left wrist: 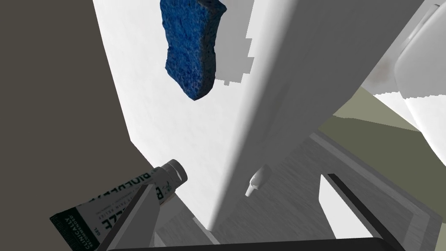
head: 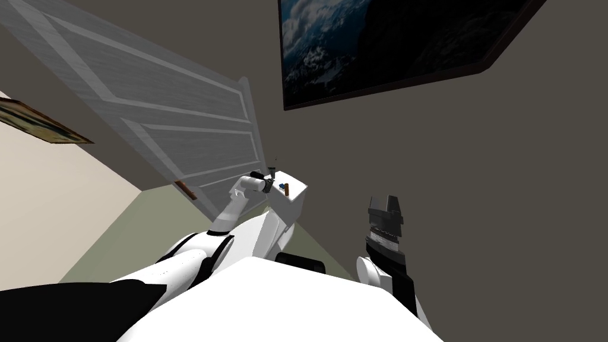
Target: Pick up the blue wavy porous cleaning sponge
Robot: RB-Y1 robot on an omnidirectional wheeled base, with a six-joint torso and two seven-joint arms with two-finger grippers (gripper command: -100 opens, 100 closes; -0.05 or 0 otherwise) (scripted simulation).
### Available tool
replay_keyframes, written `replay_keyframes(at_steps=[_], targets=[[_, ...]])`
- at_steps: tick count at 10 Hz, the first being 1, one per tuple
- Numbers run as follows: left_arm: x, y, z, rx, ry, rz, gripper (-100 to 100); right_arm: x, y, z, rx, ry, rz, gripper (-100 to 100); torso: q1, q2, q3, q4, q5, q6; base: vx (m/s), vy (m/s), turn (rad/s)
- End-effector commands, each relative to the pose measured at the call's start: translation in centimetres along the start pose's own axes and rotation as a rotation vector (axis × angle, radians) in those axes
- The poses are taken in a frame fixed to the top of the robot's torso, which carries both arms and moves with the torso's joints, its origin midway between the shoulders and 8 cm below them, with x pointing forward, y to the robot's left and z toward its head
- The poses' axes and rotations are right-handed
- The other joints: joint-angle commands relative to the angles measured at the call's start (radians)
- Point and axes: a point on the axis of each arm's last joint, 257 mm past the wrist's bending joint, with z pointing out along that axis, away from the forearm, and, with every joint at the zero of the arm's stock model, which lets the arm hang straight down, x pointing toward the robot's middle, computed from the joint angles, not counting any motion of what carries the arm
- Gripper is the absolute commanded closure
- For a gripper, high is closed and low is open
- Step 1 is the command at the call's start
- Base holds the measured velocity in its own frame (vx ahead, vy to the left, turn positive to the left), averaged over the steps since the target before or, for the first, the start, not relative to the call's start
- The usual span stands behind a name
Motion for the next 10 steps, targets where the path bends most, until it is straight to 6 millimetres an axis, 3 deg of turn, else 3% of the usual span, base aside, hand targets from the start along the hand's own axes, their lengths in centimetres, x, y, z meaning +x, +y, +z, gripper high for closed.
replay_keyframes(at_steps=[1,8,10], targets=[[0.0,0.2,0.0,-0.013,0.002,-0.001,-100,0.0,0.0,0.0,0.000,0.000,0.000,0,0.000,0.000,0.000,0.000,0.000,0.000,0.019,-0.016,0.033],[0.0,0.2,0.0,-0.013,0.002,-0.001,-100,0.0,0.0,0.0,0.000,0.000,0.000,0,0.000,0.000,0.000,0.000,0.000,0.000,0.003,-0.001,0.000],[0.4,-1.0,0.1,-0.018,0.010,-0.008,-100,0.0,0.0,0.0,0.000,0.000,0.000,0,-0.002,-0.001,-0.001,0.000,0.000,0.000,0.012,-0.014,0.042]])
